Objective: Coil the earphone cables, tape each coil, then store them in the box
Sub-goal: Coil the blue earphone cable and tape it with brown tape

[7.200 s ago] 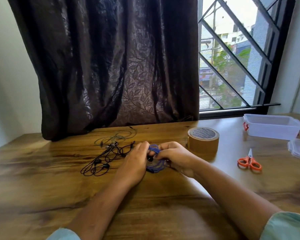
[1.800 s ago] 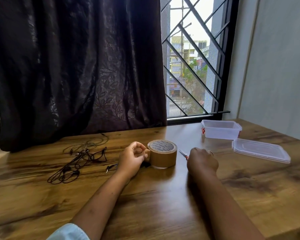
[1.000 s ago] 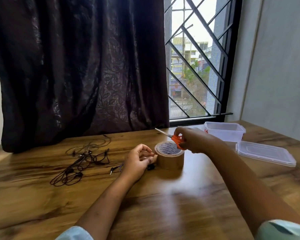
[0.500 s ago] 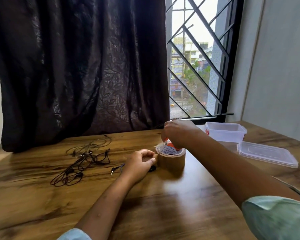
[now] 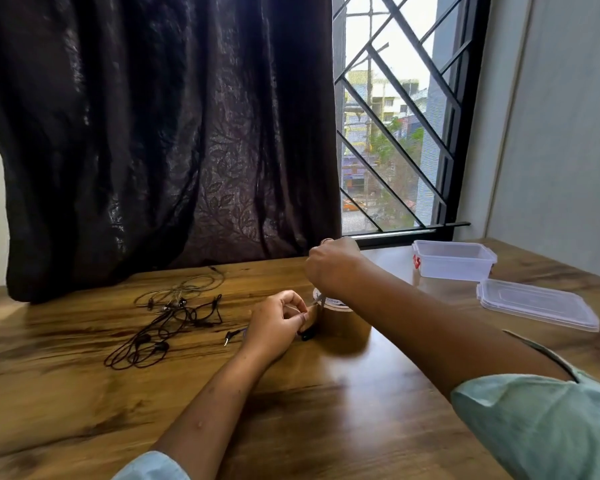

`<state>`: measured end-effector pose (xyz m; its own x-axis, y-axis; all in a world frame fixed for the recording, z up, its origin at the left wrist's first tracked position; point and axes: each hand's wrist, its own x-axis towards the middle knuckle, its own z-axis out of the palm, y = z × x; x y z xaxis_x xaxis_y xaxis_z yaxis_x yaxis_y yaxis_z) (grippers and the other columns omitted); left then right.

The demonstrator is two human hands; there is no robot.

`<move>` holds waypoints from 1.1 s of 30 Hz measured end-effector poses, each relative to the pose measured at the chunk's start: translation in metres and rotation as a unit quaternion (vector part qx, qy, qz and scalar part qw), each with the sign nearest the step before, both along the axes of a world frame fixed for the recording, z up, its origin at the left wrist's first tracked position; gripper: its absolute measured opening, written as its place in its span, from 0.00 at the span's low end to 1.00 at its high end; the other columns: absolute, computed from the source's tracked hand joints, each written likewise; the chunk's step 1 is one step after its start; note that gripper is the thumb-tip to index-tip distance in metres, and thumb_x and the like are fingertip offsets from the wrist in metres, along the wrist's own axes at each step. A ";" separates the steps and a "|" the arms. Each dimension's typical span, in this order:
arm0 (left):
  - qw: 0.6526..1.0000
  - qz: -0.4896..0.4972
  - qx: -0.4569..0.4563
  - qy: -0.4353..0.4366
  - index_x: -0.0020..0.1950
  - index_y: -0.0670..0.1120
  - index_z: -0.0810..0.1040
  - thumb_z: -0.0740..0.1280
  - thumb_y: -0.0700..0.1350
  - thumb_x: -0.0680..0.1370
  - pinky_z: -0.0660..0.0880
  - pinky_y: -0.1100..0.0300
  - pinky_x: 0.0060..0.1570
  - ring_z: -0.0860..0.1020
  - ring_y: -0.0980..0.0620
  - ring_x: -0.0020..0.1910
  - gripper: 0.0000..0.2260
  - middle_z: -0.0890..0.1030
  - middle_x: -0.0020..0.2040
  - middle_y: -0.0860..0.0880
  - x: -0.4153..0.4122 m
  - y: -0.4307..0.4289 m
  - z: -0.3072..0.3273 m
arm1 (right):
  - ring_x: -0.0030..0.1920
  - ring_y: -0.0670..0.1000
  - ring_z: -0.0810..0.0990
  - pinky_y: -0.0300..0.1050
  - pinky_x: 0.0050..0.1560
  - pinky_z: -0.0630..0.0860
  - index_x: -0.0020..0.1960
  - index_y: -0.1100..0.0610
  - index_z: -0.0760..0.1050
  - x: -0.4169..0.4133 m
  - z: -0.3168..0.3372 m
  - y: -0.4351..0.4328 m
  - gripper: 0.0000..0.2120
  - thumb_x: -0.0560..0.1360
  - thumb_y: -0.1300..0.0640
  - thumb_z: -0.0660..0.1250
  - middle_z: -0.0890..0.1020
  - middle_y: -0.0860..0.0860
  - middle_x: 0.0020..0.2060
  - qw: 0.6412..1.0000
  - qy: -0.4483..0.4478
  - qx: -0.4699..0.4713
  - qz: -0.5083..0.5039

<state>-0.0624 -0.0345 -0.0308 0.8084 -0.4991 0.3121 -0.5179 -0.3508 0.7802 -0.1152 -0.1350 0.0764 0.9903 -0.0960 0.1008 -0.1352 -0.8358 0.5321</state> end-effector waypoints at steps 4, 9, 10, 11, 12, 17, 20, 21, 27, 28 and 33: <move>1.000 0.006 0.009 -0.008 0.39 0.54 0.76 0.68 0.42 0.75 0.75 0.60 0.35 0.77 0.58 0.33 0.07 0.81 0.35 0.53 -0.007 0.000 0.007 | 0.60 0.52 0.75 0.43 0.51 0.72 0.63 0.54 0.75 0.009 -0.001 0.010 0.15 0.80 0.59 0.56 0.77 0.49 0.60 0.998 0.010 -0.062 -0.007; 1.000 -0.001 0.004 0.017 0.40 0.54 0.73 0.67 0.41 0.76 0.76 0.56 0.41 0.78 0.53 0.38 0.09 0.80 0.36 0.53 -0.014 0.001 0.013 | 0.51 0.47 0.77 0.41 0.38 0.67 0.58 0.53 0.77 0.020 -0.008 0.023 0.13 0.79 0.57 0.57 0.78 0.45 0.50 0.988 0.044 -0.146 -0.020; 1.000 0.001 0.002 0.025 0.40 0.54 0.73 0.67 0.41 0.76 0.77 0.54 0.42 0.79 0.51 0.39 0.09 0.80 0.36 0.52 -0.016 0.002 0.014 | 0.50 0.46 0.77 0.42 0.34 0.65 0.57 0.52 0.78 0.022 -0.009 0.026 0.13 0.78 0.56 0.57 0.78 0.45 0.49 0.985 0.052 -0.164 -0.025; 0.999 0.002 0.002 0.032 0.40 0.54 0.72 0.67 0.41 0.76 0.77 0.52 0.43 0.79 0.50 0.40 0.09 0.79 0.37 0.52 -0.016 0.002 0.014 | 0.50 0.46 0.78 0.42 0.31 0.63 0.56 0.51 0.78 0.023 -0.011 0.027 0.13 0.78 0.54 0.57 0.79 0.44 0.50 0.981 0.059 -0.183 -0.026; 0.999 0.002 0.002 0.038 0.41 0.54 0.72 0.66 0.40 0.76 0.77 0.51 0.44 0.79 0.48 0.42 0.09 0.79 0.38 0.51 -0.017 0.003 0.015 | 0.50 0.45 0.78 0.42 0.31 0.62 0.56 0.50 0.78 0.025 -0.013 0.028 0.13 0.77 0.52 0.58 0.80 0.44 0.51 0.977 0.068 -0.198 -0.026; 0.998 -0.010 0.000 0.054 0.47 0.49 0.74 0.65 0.41 0.77 0.77 0.47 0.49 0.80 0.44 0.47 0.04 0.82 0.45 0.45 -0.017 0.002 0.014 | 0.48 0.47 0.79 0.42 0.32 0.64 0.53 0.50 0.79 0.024 -0.013 0.029 0.12 0.77 0.51 0.58 0.80 0.46 0.49 0.967 0.079 -0.239 -0.025; 0.998 -0.014 -0.007 0.058 0.49 0.50 0.74 0.66 0.41 0.77 0.77 0.47 0.48 0.81 0.44 0.48 0.05 0.83 0.47 0.44 -0.013 0.001 0.011 | 0.45 0.47 0.80 0.41 0.32 0.66 0.51 0.50 0.79 0.021 -0.012 0.027 0.11 0.76 0.49 0.60 0.80 0.46 0.47 0.960 0.095 -0.261 -0.016; 0.998 -0.015 -0.007 0.058 0.49 0.50 0.74 0.66 0.41 0.77 0.78 0.48 0.47 0.81 0.44 0.48 0.05 0.83 0.47 0.44 -0.012 0.000 0.010 | 0.44 0.47 0.80 0.40 0.32 0.66 0.50 0.49 0.79 0.020 -0.013 0.025 0.11 0.74 0.47 0.62 0.80 0.46 0.46 0.960 0.106 -0.260 -0.015; 0.997 -0.001 -0.018 0.079 0.44 0.48 0.73 0.63 0.41 0.78 0.70 0.62 0.30 0.75 0.53 0.28 0.04 0.78 0.36 0.48 0.004 -0.003 -0.001 | 0.51 0.50 0.79 0.46 0.45 0.76 0.56 0.52 0.79 0.015 -0.003 0.005 0.11 0.76 0.52 0.63 0.79 0.45 0.48 0.989 0.047 -0.134 -0.052; 0.996 0.001 -0.019 0.087 0.44 0.47 0.72 0.63 0.41 0.79 0.70 0.60 0.31 0.75 0.53 0.29 0.04 0.79 0.37 0.47 0.006 -0.003 -0.003 | 0.53 0.51 0.79 0.46 0.50 0.76 0.57 0.54 0.78 0.008 0.004 0.001 0.11 0.78 0.56 0.61 0.78 0.48 0.47 0.993 0.029 -0.102 -0.047; 0.993 -0.006 -0.041 0.110 0.43 0.48 0.71 0.62 0.40 0.79 0.74 0.53 0.38 0.74 0.52 0.33 0.06 0.78 0.41 0.47 0.009 -0.005 -0.007 | 0.53 0.53 0.79 0.44 0.43 0.69 0.58 0.54 0.77 -0.023 0.036 -0.044 0.11 0.76 0.57 0.66 0.79 0.51 0.51 0.989 -0.079 0.058 -0.110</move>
<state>-0.0533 -0.0397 -0.0376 0.8554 -0.4896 0.1691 -0.3357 -0.2752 0.9009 -0.1382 -0.1794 0.1121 0.9170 -0.3273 0.2279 -0.3940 -0.8316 0.3913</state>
